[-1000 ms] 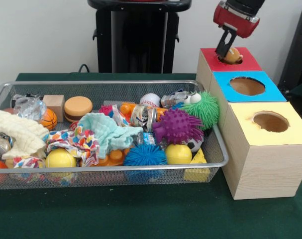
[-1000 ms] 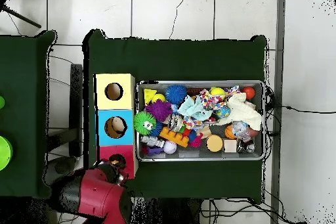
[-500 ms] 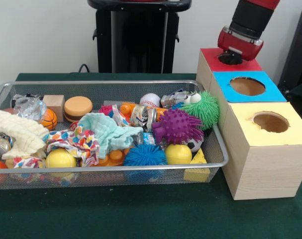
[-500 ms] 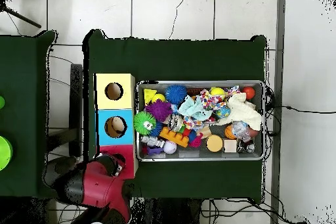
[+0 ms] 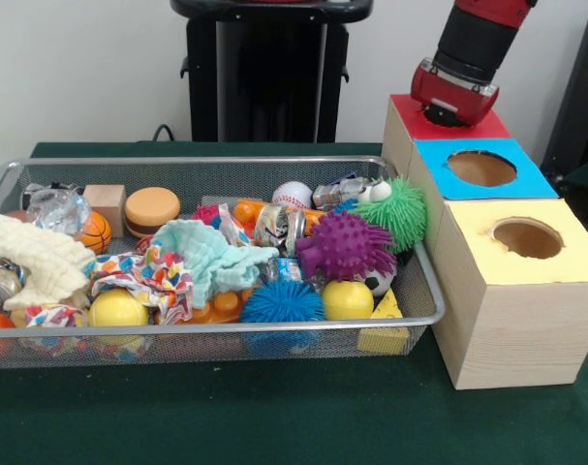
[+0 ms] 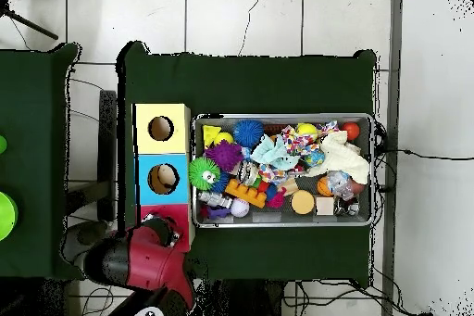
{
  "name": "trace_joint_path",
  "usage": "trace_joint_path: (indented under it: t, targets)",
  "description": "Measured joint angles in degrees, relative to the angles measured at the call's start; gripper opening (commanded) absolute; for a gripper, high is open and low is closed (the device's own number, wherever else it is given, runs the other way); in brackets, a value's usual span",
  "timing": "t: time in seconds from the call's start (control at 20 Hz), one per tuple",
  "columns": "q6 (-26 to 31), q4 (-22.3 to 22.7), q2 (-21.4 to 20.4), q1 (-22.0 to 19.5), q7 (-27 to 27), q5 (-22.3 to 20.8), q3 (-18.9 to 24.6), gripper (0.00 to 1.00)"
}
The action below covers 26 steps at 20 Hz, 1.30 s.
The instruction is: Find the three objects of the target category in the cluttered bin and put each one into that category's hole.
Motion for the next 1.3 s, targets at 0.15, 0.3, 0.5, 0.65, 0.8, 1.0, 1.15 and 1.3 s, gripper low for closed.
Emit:
trace_joint_path:
  t: [0.15,0.3,0.5,0.65,0.8,1.0,1.15,1.3]
  targets:
    - [3.3,0.2,-2.1,-1.5,0.0,-2.6,0.0,0.0]
    - [9.8,0.2,-5.3,-2.3,0.0,-5.5,-0.2,0.0]
    - [16.9,-0.9,-9.4,-3.2,0.0,-8.1,-0.4,0.0]
    - [19.8,-2.1,-10.9,-3.6,0.0,-9.7,-0.3,0.0]
    - [20.7,-2.9,-10.8,-3.6,0.0,-10.9,-0.1,0.0]
    - [20.7,-3.2,-10.6,-3.6,0.0,-12.1,0.0,0.0]
    - [20.7,-3.3,-10.6,-3.9,0.0,-12.7,0.2,0.0]
    - [20.8,-3.2,-10.6,-4.4,0.0,-12.8,0.5,0.0]
